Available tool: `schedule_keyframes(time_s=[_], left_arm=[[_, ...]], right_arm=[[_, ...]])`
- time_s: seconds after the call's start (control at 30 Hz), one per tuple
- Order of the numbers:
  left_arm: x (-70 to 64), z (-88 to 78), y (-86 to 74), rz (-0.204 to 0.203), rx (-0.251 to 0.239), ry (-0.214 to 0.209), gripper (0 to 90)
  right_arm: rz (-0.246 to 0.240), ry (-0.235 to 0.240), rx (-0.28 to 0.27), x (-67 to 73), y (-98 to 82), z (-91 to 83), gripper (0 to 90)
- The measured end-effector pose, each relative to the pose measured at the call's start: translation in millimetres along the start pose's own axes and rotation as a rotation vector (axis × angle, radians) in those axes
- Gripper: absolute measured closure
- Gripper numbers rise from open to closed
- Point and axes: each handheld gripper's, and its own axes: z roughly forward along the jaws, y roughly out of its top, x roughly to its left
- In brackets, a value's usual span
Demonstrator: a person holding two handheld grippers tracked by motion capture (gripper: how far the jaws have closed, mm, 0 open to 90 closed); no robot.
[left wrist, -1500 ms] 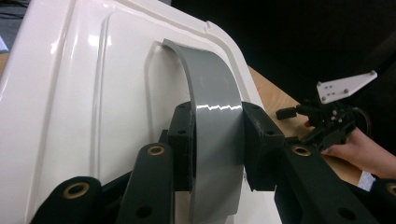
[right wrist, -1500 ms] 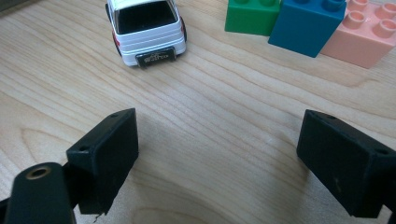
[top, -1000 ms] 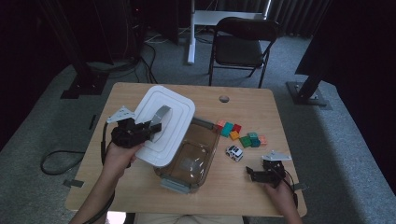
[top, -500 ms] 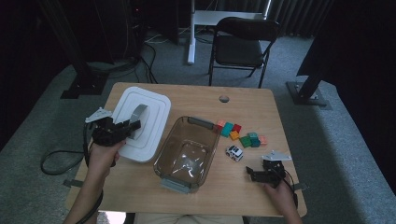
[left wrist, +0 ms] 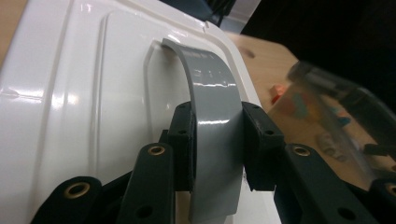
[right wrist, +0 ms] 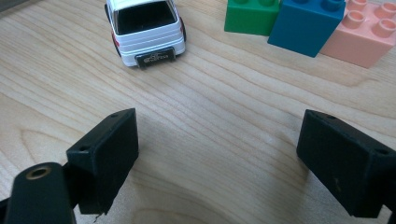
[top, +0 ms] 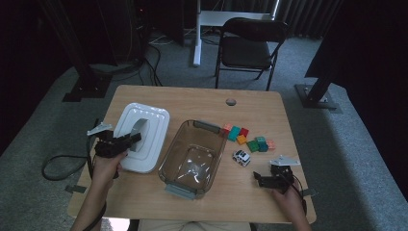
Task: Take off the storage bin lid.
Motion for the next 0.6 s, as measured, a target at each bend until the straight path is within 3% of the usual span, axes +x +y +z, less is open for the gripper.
schedule_keyframes(time_s=[0.13, 0.27, 0.4, 0.5, 0.6], left_arm=[[8.3, 9.5, -11.9, -0.021, 0.015, 0.016, 69.1], [16.3, 22.8, -25.5, -0.036, 0.063, 0.030, 69.0], [21.1, 28.7, -30.6, -0.042, 0.079, 0.041, 69.0], [26.9, 36.7, -35.5, -0.033, 0.118, 0.067, 68.9], [32.1, 39.2, -38.1, -0.057, 0.119, 0.068, 68.7]], right_arm=[[0.001, 0.000, 0.000, 0.0, 0.0, 0.0, 12.4], [0.001, 0.000, 0.001, 0.0, 0.0, -0.1, 12.4], [0.000, 0.001, 0.001, 0.0, 0.0, -0.1, 12.4], [0.000, 0.000, 0.001, 0.0, 0.0, -0.1, 12.4], [0.000, 0.000, 0.001, 0.0, 0.1, -0.1, 12.4]])
